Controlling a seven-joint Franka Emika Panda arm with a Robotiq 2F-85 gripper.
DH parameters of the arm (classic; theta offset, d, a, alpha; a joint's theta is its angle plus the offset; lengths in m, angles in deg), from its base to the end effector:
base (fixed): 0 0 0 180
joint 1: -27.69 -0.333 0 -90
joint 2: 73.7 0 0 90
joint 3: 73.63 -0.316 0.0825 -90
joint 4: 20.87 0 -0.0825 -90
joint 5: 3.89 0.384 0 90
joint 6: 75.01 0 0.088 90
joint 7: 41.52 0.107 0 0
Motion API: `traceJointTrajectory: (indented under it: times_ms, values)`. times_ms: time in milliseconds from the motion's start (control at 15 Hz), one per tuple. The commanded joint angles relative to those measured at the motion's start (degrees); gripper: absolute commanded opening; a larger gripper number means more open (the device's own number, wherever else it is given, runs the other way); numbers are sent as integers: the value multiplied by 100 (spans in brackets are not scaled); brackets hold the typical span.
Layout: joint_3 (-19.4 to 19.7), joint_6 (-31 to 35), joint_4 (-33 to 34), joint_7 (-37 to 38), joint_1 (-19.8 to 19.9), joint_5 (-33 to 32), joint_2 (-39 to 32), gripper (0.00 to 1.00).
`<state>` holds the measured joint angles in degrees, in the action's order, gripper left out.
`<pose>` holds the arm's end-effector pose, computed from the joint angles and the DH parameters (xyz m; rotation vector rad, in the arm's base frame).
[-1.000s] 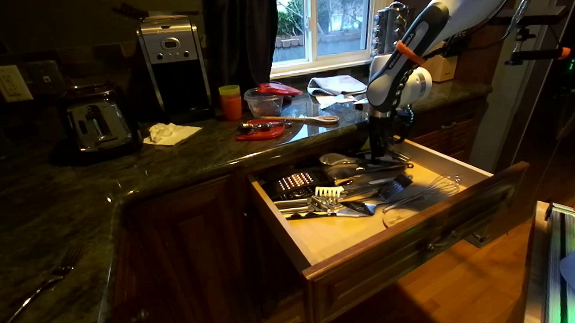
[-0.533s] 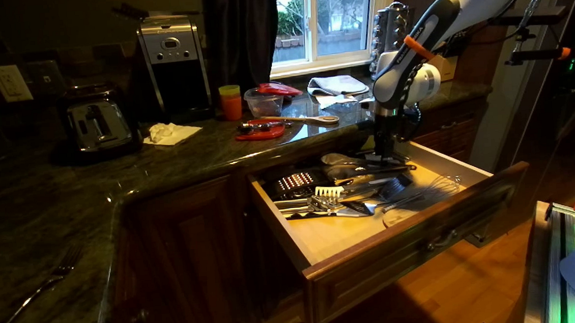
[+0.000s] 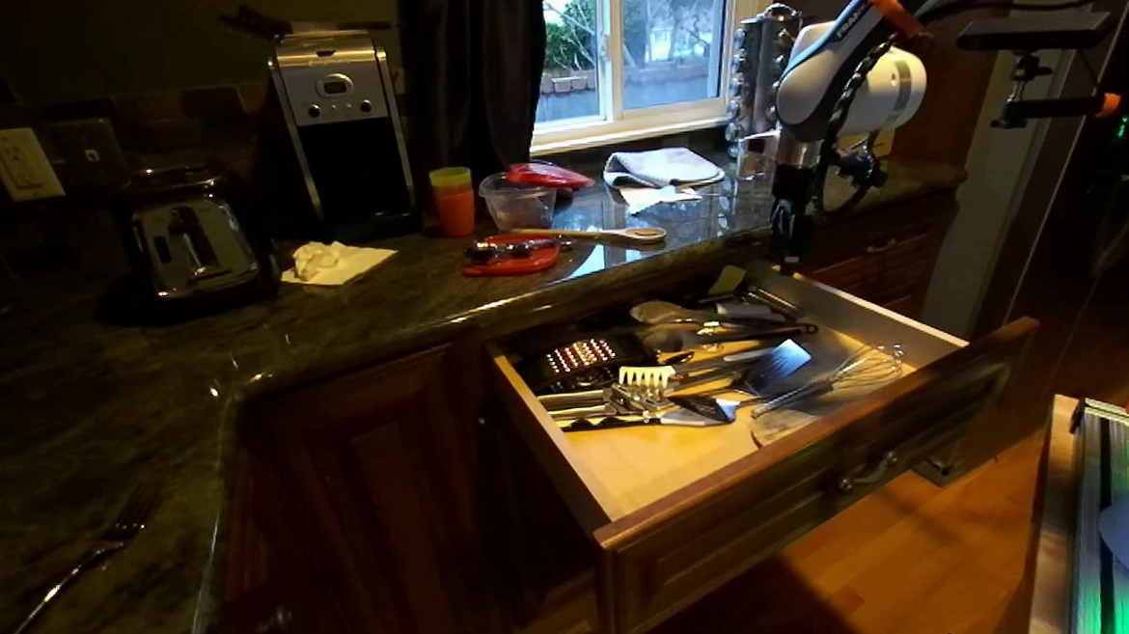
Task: Put the tongs inside the drawer
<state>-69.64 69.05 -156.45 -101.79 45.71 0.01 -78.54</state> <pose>0.4742 -0.1924 0.2964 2.9783 0.9448 0.1120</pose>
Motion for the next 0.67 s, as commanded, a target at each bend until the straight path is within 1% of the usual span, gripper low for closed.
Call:
traceJointTrajectory:
  times_ms: [0, 133, 267, 333, 400, 467, 600]
  values:
    - [334, -920, -391, 573, -260, -529, 1029, 100]
    - [386, -1464, -288, 936, -346, -810, 1504, 100]
    - [387, -2122, 17, 1302, -458, -852, 1922, 100]
    - [388, -2697, 299, 1467, -532, -749, 2049, 100]
    - [522, -2040, 120, 1152, -570, -772, 1658, 100]
    - [537, -2232, 213, 1210, -633, -777, 1835, 100]
    - [583, -2213, 190, 1206, -683, -773, 1869, 100]
